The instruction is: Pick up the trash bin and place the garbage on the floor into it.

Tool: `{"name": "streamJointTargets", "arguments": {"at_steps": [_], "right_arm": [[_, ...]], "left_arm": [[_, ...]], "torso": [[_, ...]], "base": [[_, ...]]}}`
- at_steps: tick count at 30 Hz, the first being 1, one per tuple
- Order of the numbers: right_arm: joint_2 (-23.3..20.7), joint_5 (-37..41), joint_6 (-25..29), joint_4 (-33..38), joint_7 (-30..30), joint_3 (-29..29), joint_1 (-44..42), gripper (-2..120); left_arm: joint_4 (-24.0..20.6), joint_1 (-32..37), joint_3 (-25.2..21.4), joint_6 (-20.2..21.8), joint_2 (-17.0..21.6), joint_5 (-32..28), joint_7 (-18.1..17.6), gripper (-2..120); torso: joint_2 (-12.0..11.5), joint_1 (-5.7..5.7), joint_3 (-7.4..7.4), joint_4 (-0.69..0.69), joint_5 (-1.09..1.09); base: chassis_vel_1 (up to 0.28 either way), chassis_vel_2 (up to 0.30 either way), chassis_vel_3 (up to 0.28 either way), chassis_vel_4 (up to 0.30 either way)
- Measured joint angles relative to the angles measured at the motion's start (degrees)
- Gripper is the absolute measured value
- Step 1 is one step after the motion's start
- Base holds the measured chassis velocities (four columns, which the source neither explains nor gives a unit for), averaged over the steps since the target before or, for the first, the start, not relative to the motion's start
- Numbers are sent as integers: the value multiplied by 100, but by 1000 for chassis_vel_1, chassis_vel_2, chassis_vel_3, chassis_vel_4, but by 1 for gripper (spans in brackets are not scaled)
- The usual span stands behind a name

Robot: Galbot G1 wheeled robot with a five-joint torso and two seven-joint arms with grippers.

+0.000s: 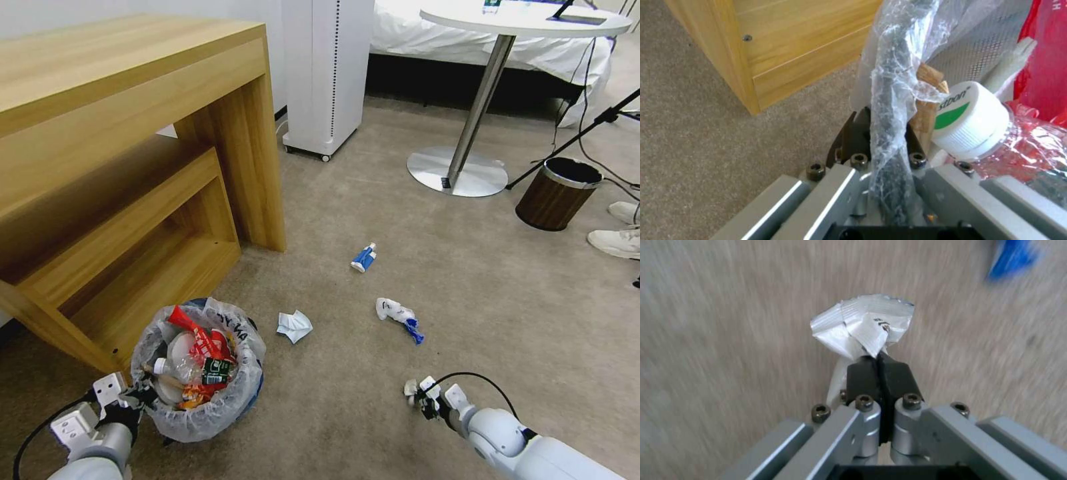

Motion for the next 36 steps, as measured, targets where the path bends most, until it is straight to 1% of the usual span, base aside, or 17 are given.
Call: {"name": "streamJointTargets", "arguments": {"at_steps": [1, 5, 7, 9, 10, 12, 13, 16, 18, 22, 24, 28, 29, 31, 32, 35, 36], "right_arm": [[0, 0, 0, 0, 0, 0, 0, 0], [-81, 203, 642, 342, -212, 194, -41, 0], [-103, 395, 1440, 683, -522, 332, -53, 0], [-104, 421, 1563, 731, -597, 347, -53, 0], [-103, 519, 2128, 910, -1038, 391, -51, 0], [-96, 583, 2722, 1063, -1481, 313, 9, 0], [-96, 583, 2722, 1063, -1481, 313, 9, 0], [-94, 701, 3305, 1411, -1996, -31, 186, 0], [-92, 734, 3376, 1531, -2093, -150, 264, 0], [-88, 1009, 3357, 2133, -2145, -838, 873, 0], [-56, 1472, 2989, 2538, -1883, -1385, 1645, 0], [51, 1993, 2587, 2834, -1534, -1916, 2426, 0], [51, 1993, 2587, 2834, -1534, -1916, 2426, 0], [286, 2514, 2239, 2976, -1108, -2727, 3359, 0], [286, 2514, 2239, 2976, -1108, -2727, 3359, 0], [620, 2775, 2076, 2758, -839, -3502, 4387, 0], [620, 2775, 2076, 2758, -839, -3502, 4387, 0]], "left_arm": [[0, 0, 0, 0, 0, 0, 0, 1], [2, -29, 0, 0, 33, -11, 2, 1], [1, -47, 1, 17, 58, -30, 2, 1], [-1, -48, 1, 20, 60, -32, 1, 1], [-12, -49, 2, 29, 66, -38, -5, 1], [-32, -49, 5, 41, 69, -43, -10, 1], [-32, -49, 5, 41, 69, -43, -10, 1], [-92, -27, 5, 58, 55, -46, -24, 1], [-111, -16, 7, 64, 49, -46, -25, 1], [-238, 35, 7, 111, 34, -49, -49, 1], [-355, 60, 6, 164, 19, -56, -90, 1], [-467, 82, 11, 196, -15, -58, -119, 1], [-467, 82, 11, 196, -15, -58, -119, 1], [-555, 102, 23, 218, -46, -55, -131, 1], [-555, 102, 23, 218, -46, -55, -131, 1], [-619, 110, 21, 226, -82, -52, -144, 1], [-619, 110, 21, 226, -82, -52, -144, 1]], "torso": [[0, 0, 0, 0, 0], [0, 0, 0, 0, 1], [0, 0, 0, 0, 1], [0, 0, 0, 0, 1], [0, 0, 0, 0, 1], [0, 0, 0, 0, 1], [0, 0, 0, 0, 1], [0, 0, 0, 0, 1], [0, 0, 0, 0, 2], [0, 0, 0, 0, 1], [0, 0, 0, 0, -1], [0, 0, 0, 1, 1], [0, 0, 0, 1, 1], [0, 0, 0, 0, 1], [0, 0, 0, 0, 1], [0, 0, 1, 2, -1], [0, 0, 1, 2, -1]], "base": [[0, 0, 0, 0], [0, 0, 0, 0], [0, 0, 0, 0], [0, 0, 0, 0], [0, 0, 0, 0], [0, 0, 0, 0], [0, 0, 0, 0], [0, 0, 0, 0], [0, 0, 0, 0], [0, 0, 0, 0], [0, 0, 0, 0], [0, 0, 0, 0], [0, 0, 0, 0], [0, 0, 0, 0], [0, 0, 0, 0], [0, 0, 0, 0], [0, 0, 0, 0]]}}
